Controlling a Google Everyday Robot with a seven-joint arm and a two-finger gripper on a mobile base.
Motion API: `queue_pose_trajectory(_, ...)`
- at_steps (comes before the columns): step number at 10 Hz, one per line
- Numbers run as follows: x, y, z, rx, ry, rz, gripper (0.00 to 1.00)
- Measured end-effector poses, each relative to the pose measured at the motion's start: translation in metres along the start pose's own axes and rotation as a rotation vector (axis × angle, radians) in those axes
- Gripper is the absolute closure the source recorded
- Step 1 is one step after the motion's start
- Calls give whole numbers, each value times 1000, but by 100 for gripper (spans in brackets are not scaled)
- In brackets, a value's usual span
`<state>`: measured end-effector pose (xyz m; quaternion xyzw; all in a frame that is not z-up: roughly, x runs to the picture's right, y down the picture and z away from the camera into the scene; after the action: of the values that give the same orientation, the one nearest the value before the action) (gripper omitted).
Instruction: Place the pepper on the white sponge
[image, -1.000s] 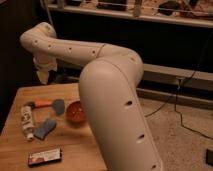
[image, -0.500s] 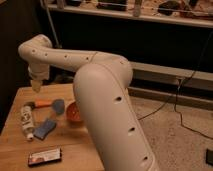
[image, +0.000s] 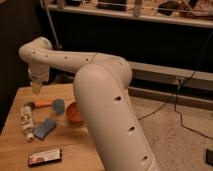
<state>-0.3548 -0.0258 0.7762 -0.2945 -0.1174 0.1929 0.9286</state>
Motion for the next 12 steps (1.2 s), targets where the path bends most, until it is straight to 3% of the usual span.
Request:
queue_pose_trajectory(1, 2, -1, 1, 14, -14, -9, 35)
queue_pose_trajectory(3, 5, 3, 6, 54, -85, -61, 35)
queue_pose_trajectory(6, 0, 23, 15, 147, -233, -289, 35)
queue_pose_trajectory(7, 1, 30, 19, 158, -258, -349, 35)
queue_pose_trajectory(9, 4, 37, 33, 147, -279, -413, 35)
queue_pose_trajectory(12, 4, 25, 51, 102, -273, -434, 35)
